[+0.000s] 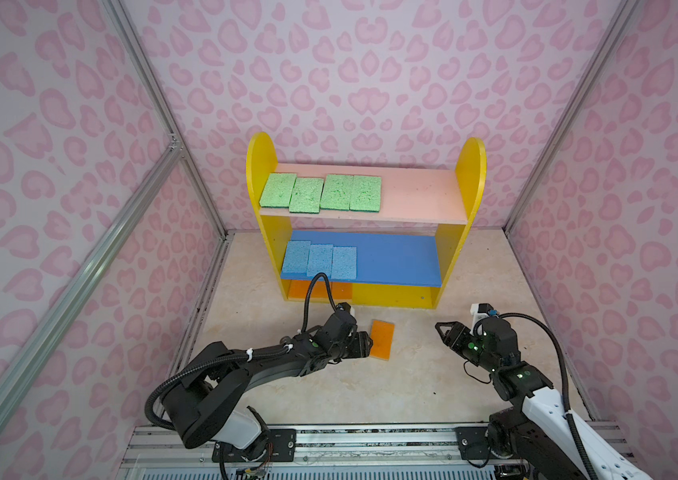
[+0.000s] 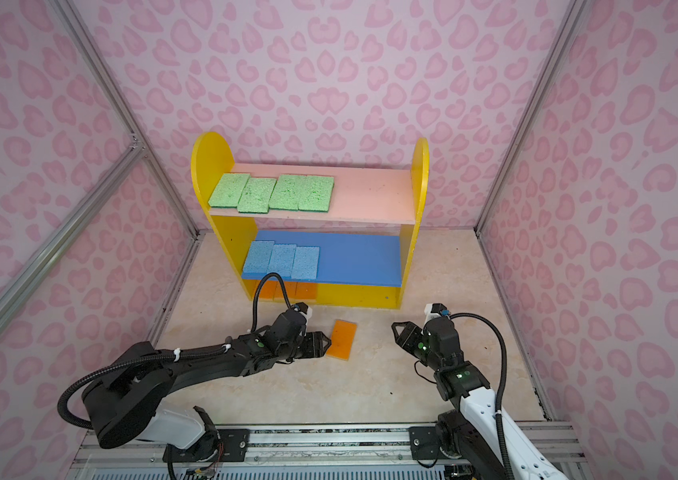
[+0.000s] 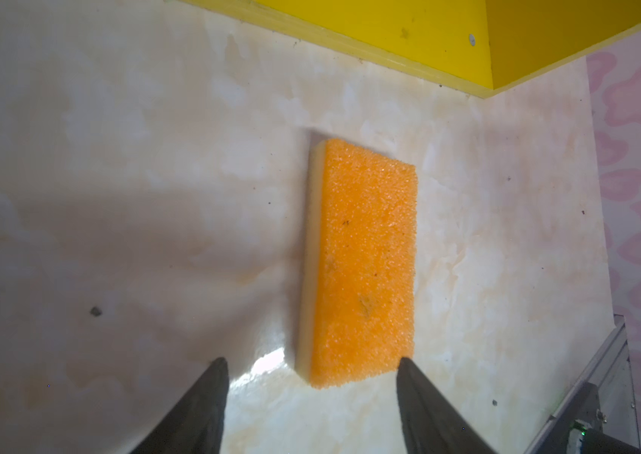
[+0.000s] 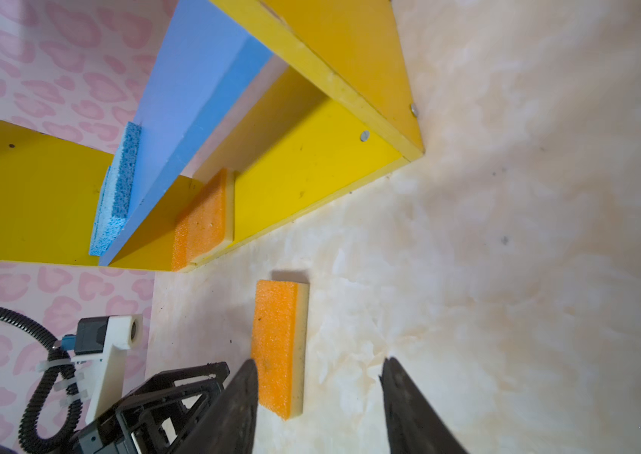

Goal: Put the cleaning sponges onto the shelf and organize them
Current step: 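Grasp the orange sponge with the left gripper while the right gripper approaches, then close the right gripper on the sponge held by the left gripper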

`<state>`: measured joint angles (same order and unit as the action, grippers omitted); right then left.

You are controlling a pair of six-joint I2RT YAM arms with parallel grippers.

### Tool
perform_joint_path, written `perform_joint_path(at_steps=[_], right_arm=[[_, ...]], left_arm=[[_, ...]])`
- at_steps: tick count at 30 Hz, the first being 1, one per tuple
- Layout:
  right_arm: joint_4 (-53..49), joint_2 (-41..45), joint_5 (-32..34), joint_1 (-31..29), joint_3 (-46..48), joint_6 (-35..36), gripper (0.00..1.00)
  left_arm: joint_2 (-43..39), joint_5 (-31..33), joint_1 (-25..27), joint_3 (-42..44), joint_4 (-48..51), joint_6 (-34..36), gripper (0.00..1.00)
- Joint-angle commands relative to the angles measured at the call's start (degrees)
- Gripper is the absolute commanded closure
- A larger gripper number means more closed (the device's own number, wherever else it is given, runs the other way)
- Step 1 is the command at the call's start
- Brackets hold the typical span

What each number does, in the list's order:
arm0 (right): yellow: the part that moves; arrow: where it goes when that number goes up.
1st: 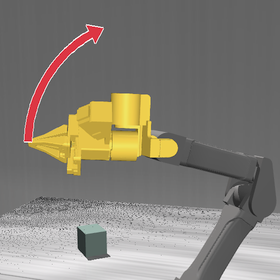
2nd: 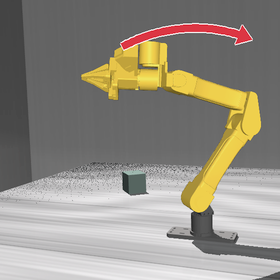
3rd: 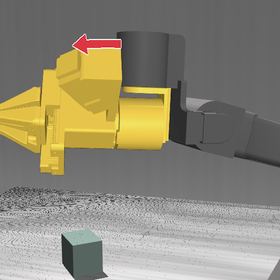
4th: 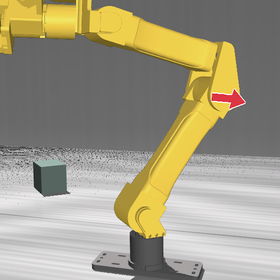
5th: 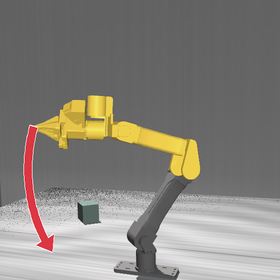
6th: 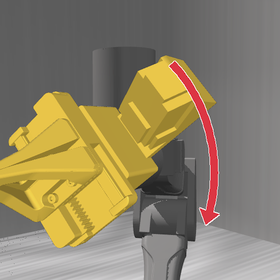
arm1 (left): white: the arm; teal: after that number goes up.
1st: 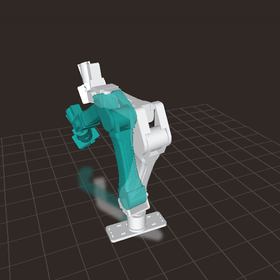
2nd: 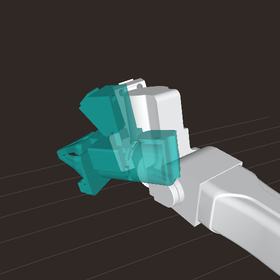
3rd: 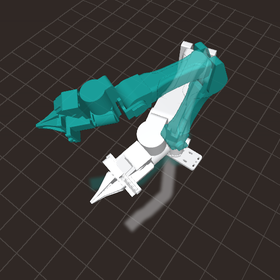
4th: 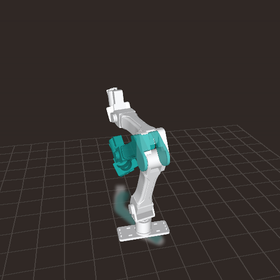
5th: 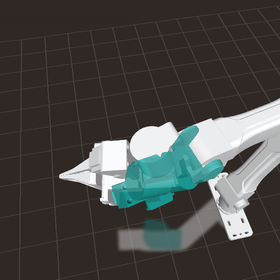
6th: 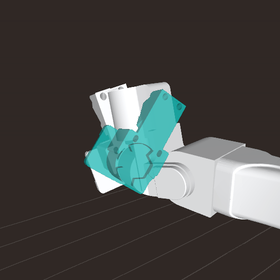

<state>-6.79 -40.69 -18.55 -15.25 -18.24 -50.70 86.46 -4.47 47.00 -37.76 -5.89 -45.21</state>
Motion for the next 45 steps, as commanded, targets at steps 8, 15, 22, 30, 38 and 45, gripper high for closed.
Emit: perform_joint_path(at_steps=[8, 15, 22, 30, 38, 45], right_arm=[[1.79, -2.35, -5.69, 1.9, 2.84, 1.41, 0.48], [3.62, -3.6, -6.34, 1.9, 3.53, 0.56, 0.49], [6.6, -2.19, -7.94, 1.78, 5.29, -1.31, 0.49], [9.27, -2.91, -9.36, -1.2, 4.44, -2.1, 0.44], [13.87, -8.3, -5.05, -10.25, 2.0, -2.98, 0.39], [20.97, -15.25, -3.12, -15.81, -0.77, -3.86, 0.37]], left_arm=[[4.99, -0.62, 0.31, -1.84, -4.01, -1.13, 0.41], [7.59, -1.75, 0.48, -2.23, -6.37, -1.81, 0.55], [9.07, -1.98, 0.64, -1.63, -9.21, -3.63, 0.71], [9.92, -2.89, 0.63, -1.92, -11.75, -5.32, 0.9], [3.02, -0.77, 0.55, -0.6, -10.06, -5.26, 0.96], [-7.47, 0.04, -3.03, 5.74, -8.04, -5.66, 0.96]])
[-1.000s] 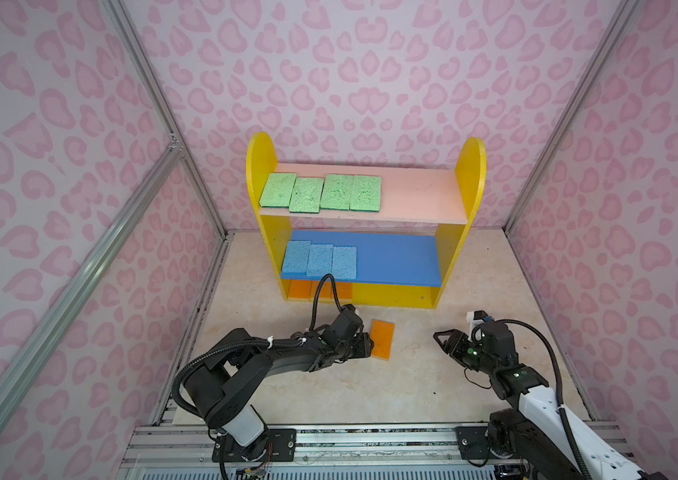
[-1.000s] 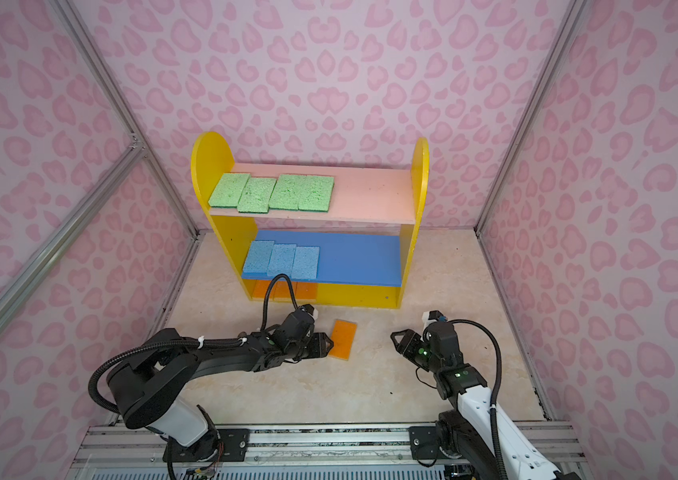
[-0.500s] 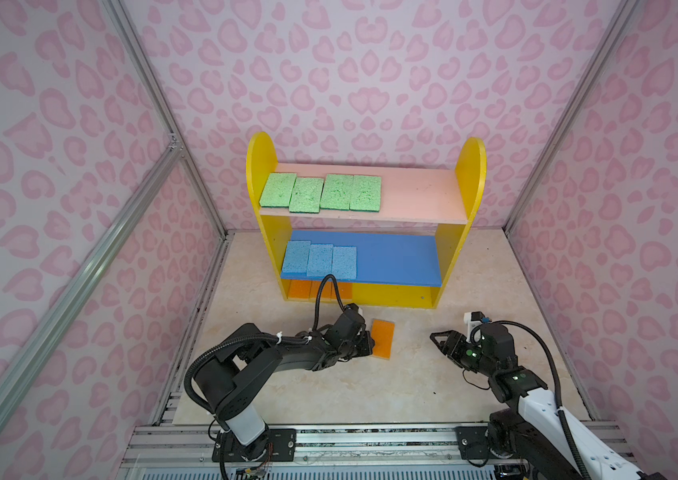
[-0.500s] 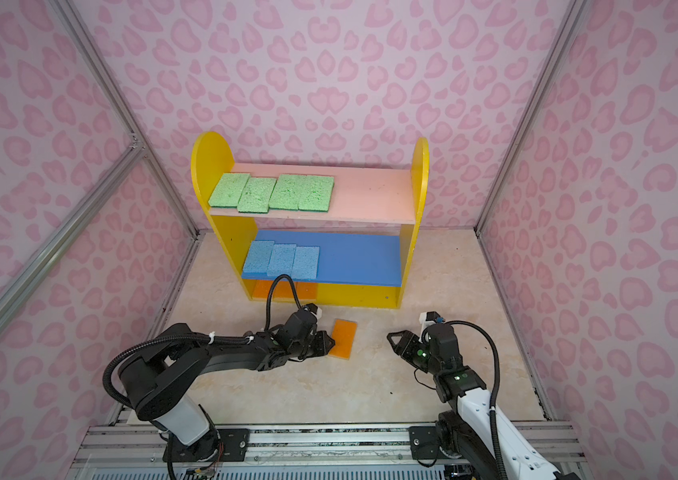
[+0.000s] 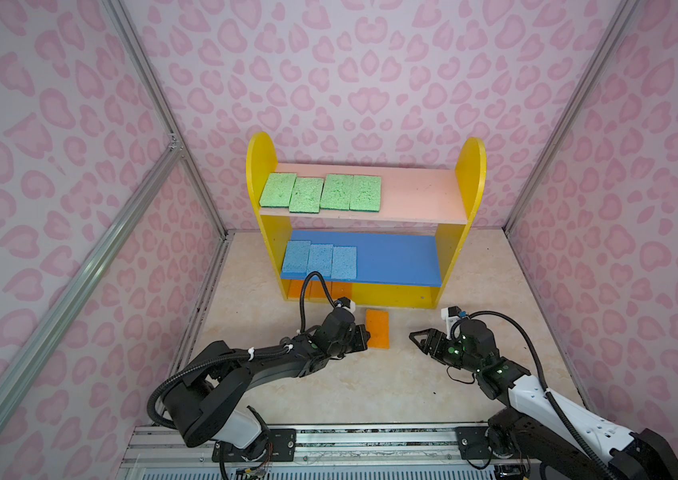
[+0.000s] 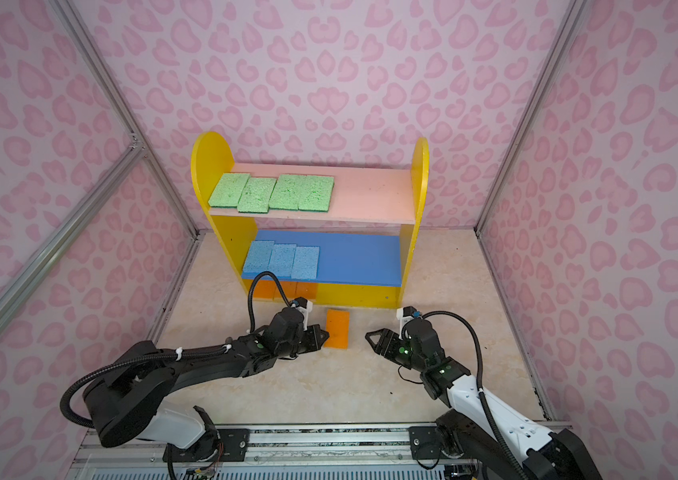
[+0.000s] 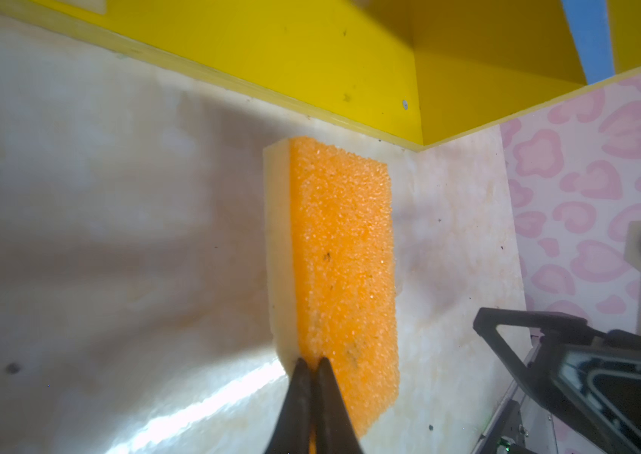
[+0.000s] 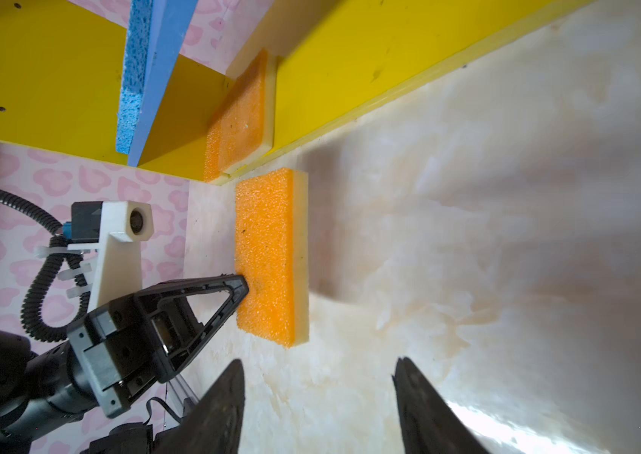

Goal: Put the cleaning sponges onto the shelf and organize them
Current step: 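Close the right gripper on the sponge held by the left gripper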

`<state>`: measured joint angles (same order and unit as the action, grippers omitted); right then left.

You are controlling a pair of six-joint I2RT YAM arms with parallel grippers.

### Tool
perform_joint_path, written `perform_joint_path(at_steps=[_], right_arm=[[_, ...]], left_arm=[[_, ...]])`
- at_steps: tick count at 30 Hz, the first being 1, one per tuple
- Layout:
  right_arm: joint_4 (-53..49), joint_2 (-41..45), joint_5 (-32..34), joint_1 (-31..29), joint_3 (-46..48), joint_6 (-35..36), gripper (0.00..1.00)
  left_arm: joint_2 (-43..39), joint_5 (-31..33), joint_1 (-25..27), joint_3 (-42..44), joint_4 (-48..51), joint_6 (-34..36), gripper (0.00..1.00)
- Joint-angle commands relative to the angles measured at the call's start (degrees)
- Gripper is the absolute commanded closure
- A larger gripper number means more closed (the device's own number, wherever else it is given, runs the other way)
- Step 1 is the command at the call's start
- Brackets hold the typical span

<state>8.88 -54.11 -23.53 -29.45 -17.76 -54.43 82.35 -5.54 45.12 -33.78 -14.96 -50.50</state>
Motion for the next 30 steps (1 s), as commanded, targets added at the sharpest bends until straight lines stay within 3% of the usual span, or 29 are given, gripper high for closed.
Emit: perform_joint_path(at_steps=[1, 8, 18, 23, 30], right_arm=[[5.85, -3.49, 1.96, -2.69, -2.2, 0.03, 0.37], [17.29, -20.31, -2.9, -9.29, -8.98, -1.46, 0.43], [23.66, -39.1, -6.22, -17.89, -23.56, -1.99, 0.44], [28.64, -44.79, -9.23, -18.9, -26.18, -4.43, 0.48], [31.54, -47.38, -10.22, -18.89, -27.86, -5.82, 0.5]], left_arm=[[-5.14, 1.14, -2.01, 2.79, 1.69, -0.22, 0.96], [-17.45, -1.0, -9.57, 8.15, 7.64, 0.45, 0.97], [-31.46, -8.4, -22.38, 12.03, 15.58, 2.47, 0.96], [-33.4, -10.77, -25.48, 12.39, 16.17, 2.43, 0.97], [-32.05, -12.48, -25.88, 12.05, 15.01, 2.32, 0.96]])
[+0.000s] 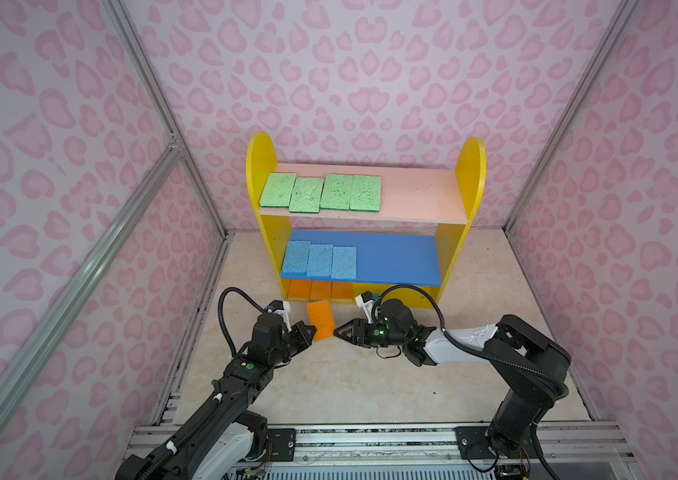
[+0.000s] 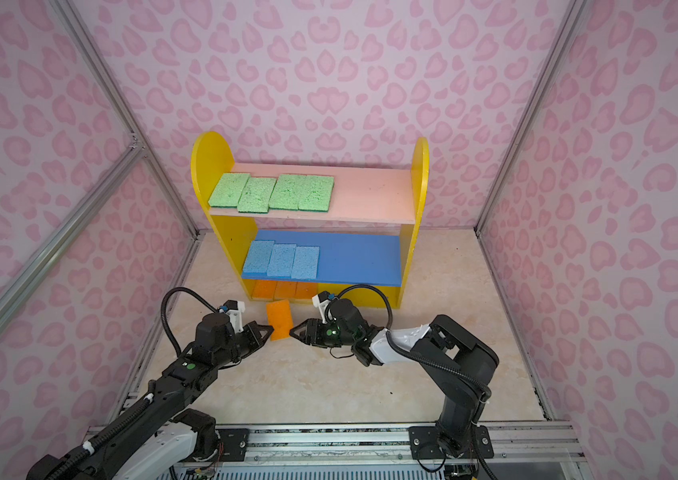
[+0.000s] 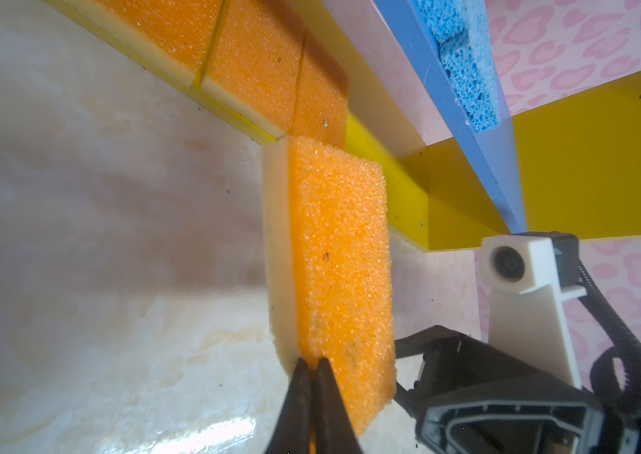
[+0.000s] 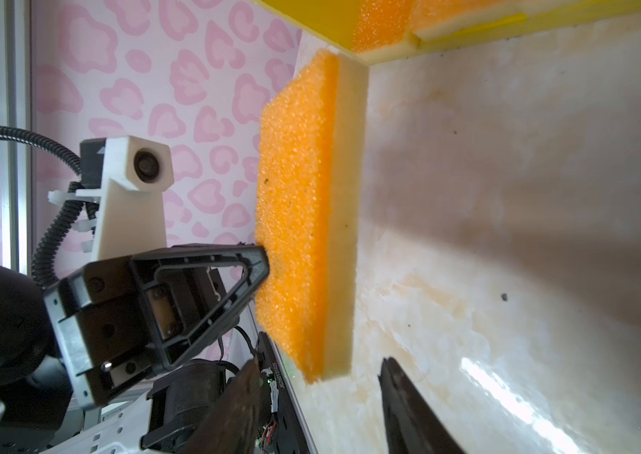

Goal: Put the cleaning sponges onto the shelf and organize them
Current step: 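Close the right gripper on the sponge held by the left gripper, then carry the sponge under the blue shelf with the right gripper while the left opens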

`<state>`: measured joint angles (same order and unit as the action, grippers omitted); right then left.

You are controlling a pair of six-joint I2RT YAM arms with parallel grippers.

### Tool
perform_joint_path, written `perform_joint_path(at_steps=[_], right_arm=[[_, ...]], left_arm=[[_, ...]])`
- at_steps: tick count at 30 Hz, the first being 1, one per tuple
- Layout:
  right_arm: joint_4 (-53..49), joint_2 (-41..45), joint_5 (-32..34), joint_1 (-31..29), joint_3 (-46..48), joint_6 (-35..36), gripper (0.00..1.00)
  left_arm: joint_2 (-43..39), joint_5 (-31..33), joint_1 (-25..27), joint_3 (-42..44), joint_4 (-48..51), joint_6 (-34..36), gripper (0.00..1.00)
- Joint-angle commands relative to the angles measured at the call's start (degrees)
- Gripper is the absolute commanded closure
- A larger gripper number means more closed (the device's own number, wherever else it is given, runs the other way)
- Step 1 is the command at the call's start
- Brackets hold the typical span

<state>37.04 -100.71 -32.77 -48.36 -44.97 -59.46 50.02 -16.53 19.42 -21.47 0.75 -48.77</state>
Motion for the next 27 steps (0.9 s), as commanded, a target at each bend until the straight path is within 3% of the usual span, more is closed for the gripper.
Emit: perform_joint_path(at_steps=[1, 11, 16, 20, 27], right_arm=[[3.31, -1.06, -0.98, -0.06, -0.9, -0.92, 0.51], [6.88, -4.23, -2.2, -0.07, -1.57, -3.42, 0.62], [6.65, -4.41, -2.04, -0.06, -1.1, -3.34, 0.53], [7.03, -4.67, -2.18, -0.06, -0.81, -3.46, 0.54], [8.86, -4.85, -2.34, -0.04, -0.91, -4.51, 0.66]], left_arm=[[0.28, -1.63, -0.22, -0.33, -0.74, 0.58, 0.96], [0.09, -1.97, -0.61, -0.72, -0.85, 0.26, 0.96], [-0.07, -1.84, -1.04, -0.95, -0.7, 0.26, 0.96], [-0.4, -1.78, -1.48, -1.49, 0.21, 0.7, 0.96], [0.2, -2.93, -1.84, -0.8, -1.07, 0.04, 0.96]])
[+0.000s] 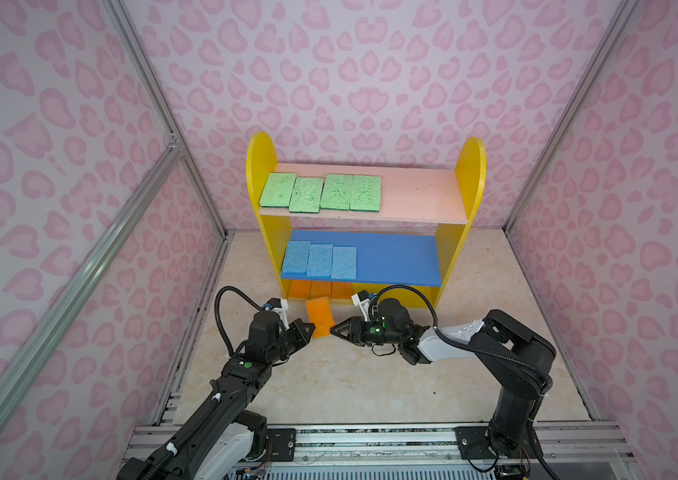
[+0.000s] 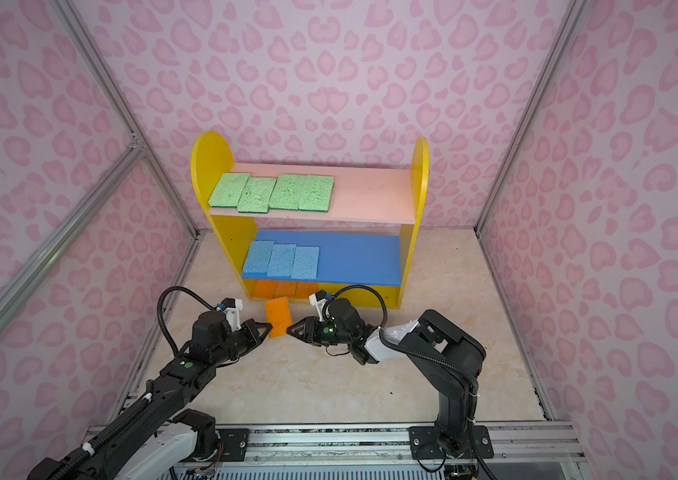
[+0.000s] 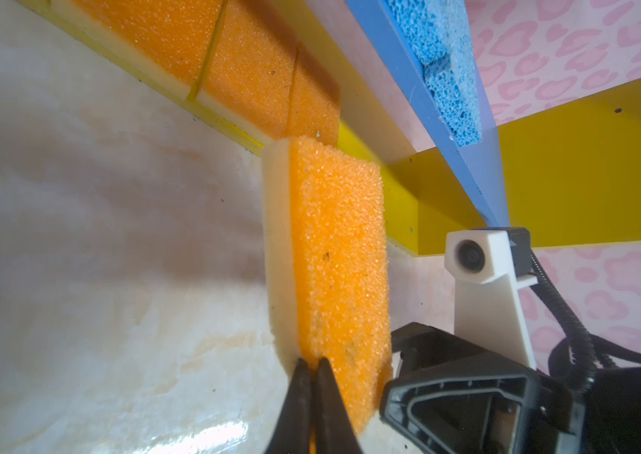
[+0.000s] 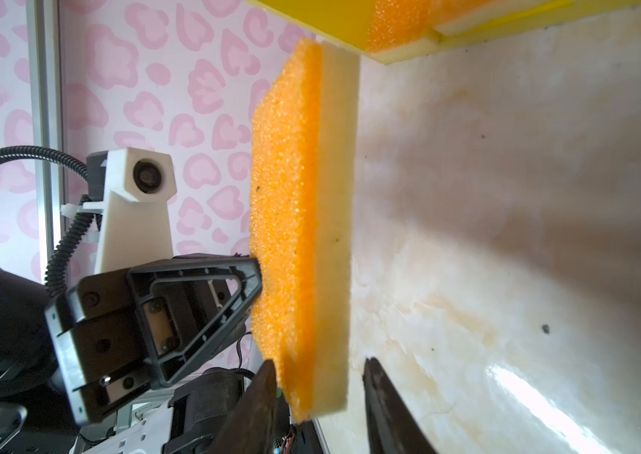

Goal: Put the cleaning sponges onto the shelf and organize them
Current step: 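Carry the sponge under the blue shelf with the right gripper while the left opens, then push the orange sponge upright into the bottom compartment beside the others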

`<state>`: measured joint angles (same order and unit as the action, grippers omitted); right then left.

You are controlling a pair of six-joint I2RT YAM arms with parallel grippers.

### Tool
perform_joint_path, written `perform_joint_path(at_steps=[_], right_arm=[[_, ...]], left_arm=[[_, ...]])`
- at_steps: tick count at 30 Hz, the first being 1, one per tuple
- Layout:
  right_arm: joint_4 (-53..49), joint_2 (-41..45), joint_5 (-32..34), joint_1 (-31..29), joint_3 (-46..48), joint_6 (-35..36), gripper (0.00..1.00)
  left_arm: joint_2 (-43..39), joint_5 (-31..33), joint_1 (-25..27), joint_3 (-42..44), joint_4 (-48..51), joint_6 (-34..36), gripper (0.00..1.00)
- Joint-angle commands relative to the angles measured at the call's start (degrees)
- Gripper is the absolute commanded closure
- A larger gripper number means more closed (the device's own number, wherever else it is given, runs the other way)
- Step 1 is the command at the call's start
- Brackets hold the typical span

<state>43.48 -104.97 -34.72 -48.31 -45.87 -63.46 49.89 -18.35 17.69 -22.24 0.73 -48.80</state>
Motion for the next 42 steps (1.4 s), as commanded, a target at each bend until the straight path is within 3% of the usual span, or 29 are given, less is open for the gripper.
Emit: perform_joint_path(at_steps=[1, 8, 15, 19, 26, 42], right_arm=[[2.61, -0.77, -0.35, -0.06, -0.08, -0.59, 0.69], [5.64, -2.01, -0.17, 0.02, 0.7, -2.48, 0.89], [7.81, 0.05, 1.78, 1.93, 5.7, -3.11, 0.94], [9.2, 1.48, 2.77, 3.54, 9.97, -3.3, 0.95], [17.28, -0.2, 1.51, 8.48, 15.41, -6.52, 0.96], [11.74, -3.78, 0.44, 16.53, 11.43, -1.46, 0.96]], left_arm=[[0.43, -1.16, -0.11, 0.2, -1.36, 0.01, 0.96], [-0.06, -1.08, -0.11, 0.63, -1.36, 0.23, 0.94], [-0.41, 3.42, -0.11, 0.19, 4.07, 3.43, 0.44], [-1.93, 7.09, -0.12, 0.93, 7.22, 5.25, 0.3], [-4.86, 9.42, -0.11, 2.63, 8.77, 6.22, 0.22], [-2.88, 10.36, -0.11, 3.32, 8.07, 7.57, 0.2]])
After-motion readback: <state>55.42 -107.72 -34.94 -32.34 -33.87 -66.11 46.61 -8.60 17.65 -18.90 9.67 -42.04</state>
